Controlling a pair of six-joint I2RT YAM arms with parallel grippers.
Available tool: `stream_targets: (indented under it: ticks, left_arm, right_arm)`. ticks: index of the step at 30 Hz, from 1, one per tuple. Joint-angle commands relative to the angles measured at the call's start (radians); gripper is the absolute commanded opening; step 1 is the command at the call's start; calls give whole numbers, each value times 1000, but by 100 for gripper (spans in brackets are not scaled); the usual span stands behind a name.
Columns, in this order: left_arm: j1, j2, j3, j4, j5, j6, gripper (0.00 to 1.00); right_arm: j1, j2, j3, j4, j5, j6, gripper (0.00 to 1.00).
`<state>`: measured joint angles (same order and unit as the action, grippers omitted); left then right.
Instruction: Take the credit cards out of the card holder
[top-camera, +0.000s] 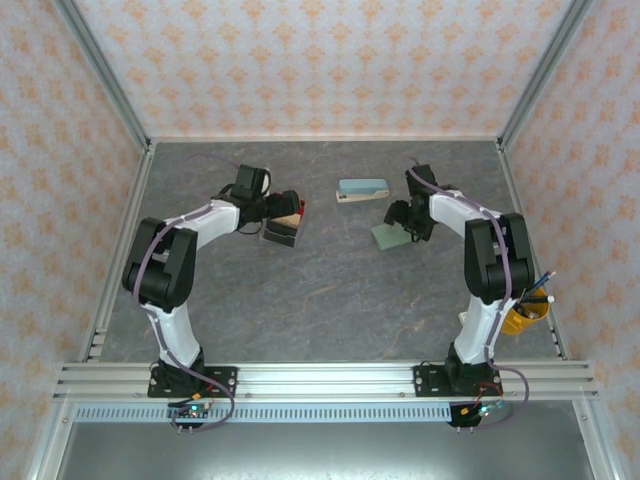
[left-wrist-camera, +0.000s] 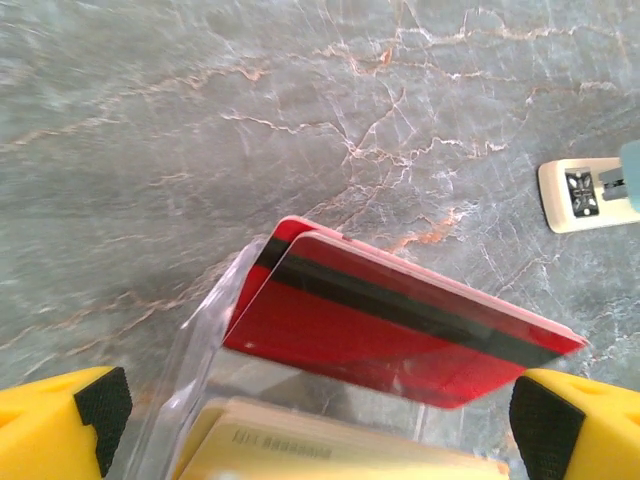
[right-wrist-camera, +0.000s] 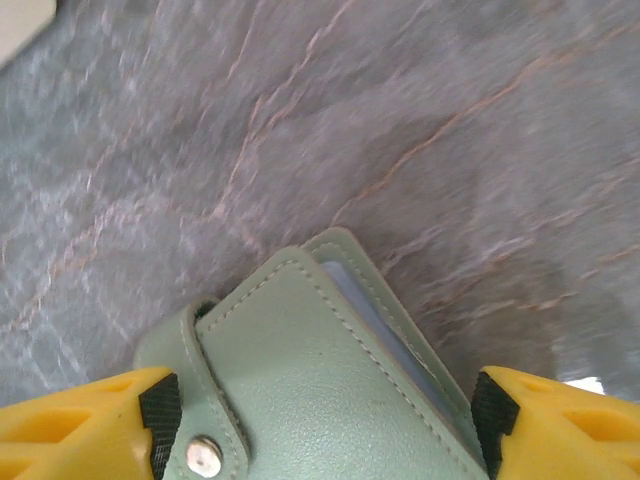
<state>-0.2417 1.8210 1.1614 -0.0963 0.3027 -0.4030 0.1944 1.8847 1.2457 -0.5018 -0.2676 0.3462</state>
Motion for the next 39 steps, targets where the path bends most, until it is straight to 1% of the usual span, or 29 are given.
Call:
stream_targets:
  ticks: [1, 5, 7, 8, 9, 11, 13, 15, 17, 20, 24, 28, 33, 35, 39]
  left_arm:
    - [14, -150, -67, -43, -101, -33, 100]
    - [18, -272, -164, -62, -167, -70, 100]
    - [17, -319, -201, -79, -192, -96, 100]
    - [17, -331, -208, -95, -197, -113, 100]
    - [17, -339, -211, -117, -194, -126, 100]
    - [17, -345, -216, -144, -168, -168, 100]
    - [18, -359, -243, -128, -125, -205, 100]
    - [15, -376, -274, -105, -89, -239, 100]
    - [13, -391, -296, -94, -65, -266, 100]
    - [10, -413, -328, -70, -31, -313, 100]
    - [2, -428, -344, -25, 33, -382, 100]
    - [-11, -428, -353, -15, 61, -418, 100]
    - [-28, -417, -373, -15, 110, -448, 100]
    - [-38, -419, -392, -8, 127, -463, 100]
    - [-65, -419, -425, -8, 165, -479, 100]
  right_arm:
    - [57, -14, -18, -14, -83, -2, 76]
    - [155, -78, -119, 74, -205, 92, 74]
    - [223, -100, -145, 124, -271, 92, 74]
    - [244, -105, -142, 127, -281, 84, 75]
    - [255, -108, -133, 113, -264, 74, 75]
    - [255, -114, -104, 61, -184, 57, 75]
    - [254, -118, -66, 15, -94, 22, 77]
    - [254, -98, -25, -2, -77, -7, 79]
    - [255, -51, 32, -17, -108, -26, 79]
    - [260, 24, 115, -54, -127, -24, 72]
    - [277, 85, 164, -66, -130, -15, 71]
    - [302, 132, 192, -85, -165, -13, 66]
    - [332, 121, 155, -86, -210, 13, 64]
    - [343, 98, 117, -78, -221, 38, 64]
    - [376, 33, 14, -25, -281, 115, 62]
